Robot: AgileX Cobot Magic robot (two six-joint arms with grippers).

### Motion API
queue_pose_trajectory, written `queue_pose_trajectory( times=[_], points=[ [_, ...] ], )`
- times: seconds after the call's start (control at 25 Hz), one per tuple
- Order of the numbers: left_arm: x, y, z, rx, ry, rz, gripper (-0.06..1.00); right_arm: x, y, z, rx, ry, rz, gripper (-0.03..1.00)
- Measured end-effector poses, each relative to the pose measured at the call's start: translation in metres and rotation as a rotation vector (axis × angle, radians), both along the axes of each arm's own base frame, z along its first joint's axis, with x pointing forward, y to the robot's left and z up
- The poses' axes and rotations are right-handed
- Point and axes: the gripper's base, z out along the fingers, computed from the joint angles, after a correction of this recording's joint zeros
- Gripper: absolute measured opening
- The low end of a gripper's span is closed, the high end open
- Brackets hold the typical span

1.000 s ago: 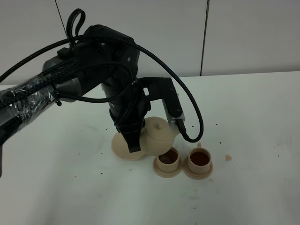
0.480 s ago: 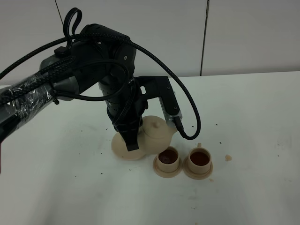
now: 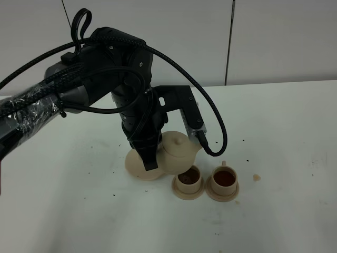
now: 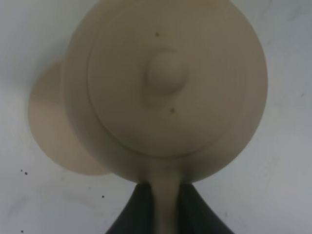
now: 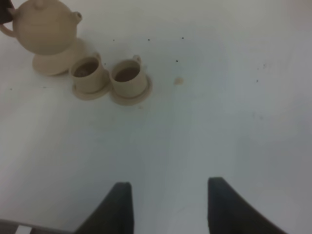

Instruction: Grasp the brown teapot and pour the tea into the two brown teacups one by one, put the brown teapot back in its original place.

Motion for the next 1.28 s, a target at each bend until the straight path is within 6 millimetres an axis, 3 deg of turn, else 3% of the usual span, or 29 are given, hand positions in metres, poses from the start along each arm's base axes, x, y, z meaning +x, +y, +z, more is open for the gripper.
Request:
queue_pose_trajectory(
  times=[0.6,1.04,1.28],
  points=[
    [0.0,0.0,0.0,-0.017,0.012,0.008,0.17,0.0,0.0,0.0,0.0,0.0,0.0,0.35],
    [0.023,0.036,-0.008,0.015,0.012,0.099,0.17,0.0,0.0,0.0,0.0,0.0,0.0,0.35],
    [0.033,0.045,-0.019,0.048,0.01,0.115,0.17,0.0,0.0,0.0,0.0,0.0,0.0,0.35]
  ],
)
